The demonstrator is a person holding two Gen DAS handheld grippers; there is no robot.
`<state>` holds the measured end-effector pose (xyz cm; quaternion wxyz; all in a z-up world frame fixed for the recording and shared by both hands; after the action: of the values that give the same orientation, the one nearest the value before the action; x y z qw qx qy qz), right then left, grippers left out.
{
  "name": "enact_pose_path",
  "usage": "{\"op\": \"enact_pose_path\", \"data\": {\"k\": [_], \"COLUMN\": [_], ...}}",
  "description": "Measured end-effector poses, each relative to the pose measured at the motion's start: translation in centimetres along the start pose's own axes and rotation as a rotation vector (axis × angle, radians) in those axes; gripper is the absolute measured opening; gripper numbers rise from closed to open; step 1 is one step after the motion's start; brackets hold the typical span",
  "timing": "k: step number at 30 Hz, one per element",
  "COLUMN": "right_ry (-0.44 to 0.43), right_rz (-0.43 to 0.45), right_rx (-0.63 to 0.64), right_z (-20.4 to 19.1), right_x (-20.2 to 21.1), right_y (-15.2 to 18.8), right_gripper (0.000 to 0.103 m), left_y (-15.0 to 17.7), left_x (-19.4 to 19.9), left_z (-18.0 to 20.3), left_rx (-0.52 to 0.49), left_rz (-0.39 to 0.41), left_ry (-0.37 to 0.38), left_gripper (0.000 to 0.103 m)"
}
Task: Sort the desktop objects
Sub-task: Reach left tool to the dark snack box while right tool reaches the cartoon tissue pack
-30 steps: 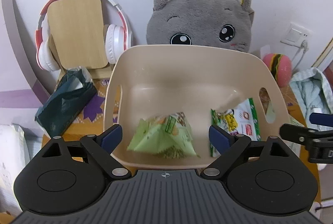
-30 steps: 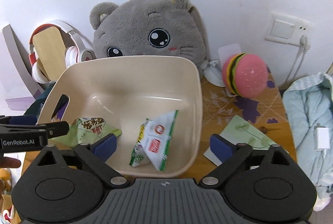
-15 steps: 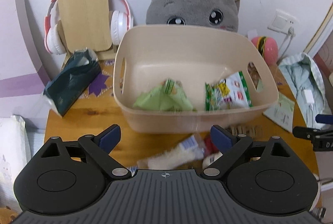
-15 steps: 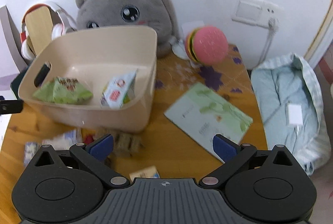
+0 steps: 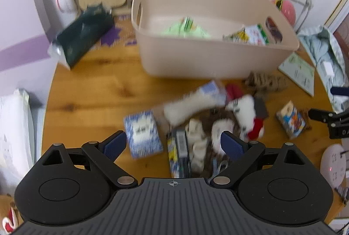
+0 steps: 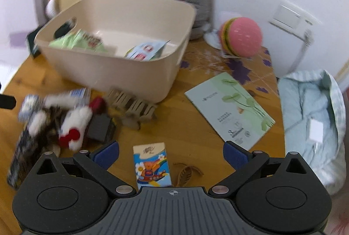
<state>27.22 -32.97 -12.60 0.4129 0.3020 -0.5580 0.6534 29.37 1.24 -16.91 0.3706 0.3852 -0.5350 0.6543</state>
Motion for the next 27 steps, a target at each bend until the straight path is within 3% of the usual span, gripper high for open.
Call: {"op": "enact_pose_path", "data": {"k": [9,13,27], "right_ry": [-0.036,-0.039,-0.086], "right_rz": [-0.021,-0.04,-0.118], "right_rx": [0.143,0.191,0.272], "right_z": [-1.7,-2.0,-3.3], "right_x": [-2.8,-4.0,-7.7], "right_y": [0.8,1.0,1.2], "right_gripper": [0.103,0.098,0.092], "left_y": [3.3,4.1,5.7], "left_x": [-1.9,-2.4,-5.4], "left_z": [-0.9,-1.0,-1.7], "left_rx": [0.02,0.025,0.019], "left_rz": [-0.074,-0.085,-0.154], "left_ry": [-0.018,-0.032,-0.095], "left_gripper": [0.095,0.095,0.095]}}
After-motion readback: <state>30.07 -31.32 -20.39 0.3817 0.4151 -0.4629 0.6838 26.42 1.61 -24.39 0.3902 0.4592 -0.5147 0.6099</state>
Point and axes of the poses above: each gripper's, at about its wrist camera, not at the fingertips, and x roughly against the way its jaws point, z to its right, y to its underside, the point moved 5 cm from there along -x, roughly the way its jaws point, and after that the axes turned 13 degrees about x, right-handed, at the moved point
